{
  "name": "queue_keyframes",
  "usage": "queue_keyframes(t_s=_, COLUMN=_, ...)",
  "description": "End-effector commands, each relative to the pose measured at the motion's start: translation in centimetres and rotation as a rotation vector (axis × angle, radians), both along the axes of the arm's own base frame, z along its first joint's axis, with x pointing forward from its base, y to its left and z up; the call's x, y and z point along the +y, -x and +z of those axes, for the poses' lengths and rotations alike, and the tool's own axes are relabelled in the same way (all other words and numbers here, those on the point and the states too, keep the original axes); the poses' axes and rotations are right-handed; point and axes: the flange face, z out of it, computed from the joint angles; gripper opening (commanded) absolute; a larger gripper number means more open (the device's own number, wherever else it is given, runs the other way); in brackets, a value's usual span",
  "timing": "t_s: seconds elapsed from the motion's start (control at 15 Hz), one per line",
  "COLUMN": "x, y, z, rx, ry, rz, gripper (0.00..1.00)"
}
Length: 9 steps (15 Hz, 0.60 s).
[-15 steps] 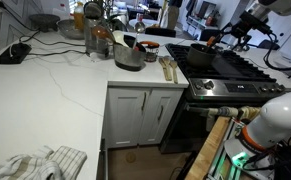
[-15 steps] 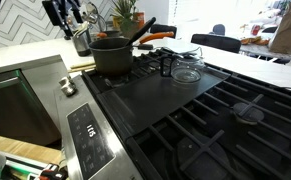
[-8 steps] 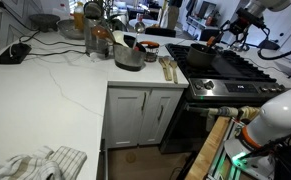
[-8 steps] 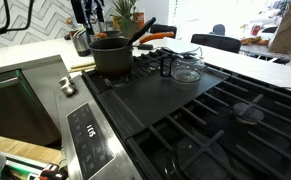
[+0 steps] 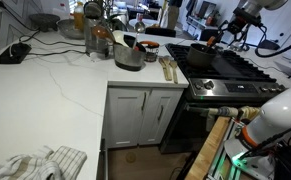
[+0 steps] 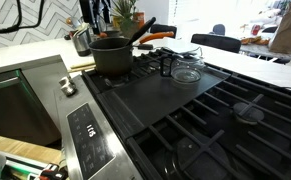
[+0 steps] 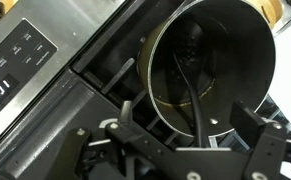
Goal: Pick up the black utensil in the black pot and mix the contents of the black pot
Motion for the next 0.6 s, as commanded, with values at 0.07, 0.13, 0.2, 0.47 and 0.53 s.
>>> queue_keyframes(t_s=0.07, x=-4.1, y=-2.4, z=-0.6, rx=0.046, ry=-0.067, rz=-0.029, gripper=1.0)
queue_keyframes(t_s=0.13, x=-4.8, y=-3.0, z=-0.8, rx=0.052, ry=-0.073, rz=-0.031, gripper=1.0)
queue_keyframes(t_s=0.2, x=-5.5, y=-3.4, z=-1.1, rx=0.061, ry=-0.074, rz=-0.039, gripper=1.0)
queue_keyframes(t_s=0.47, x=-8.1, y=-4.5, z=-1.7, rx=0.096, ry=-0.097, rz=-0.06, gripper=1.0)
queue_keyframes(t_s=0.53, x=-8.7, y=-4.8, z=-2.0, rx=0.106, ry=-0.099, rz=-0.063, gripper=1.0)
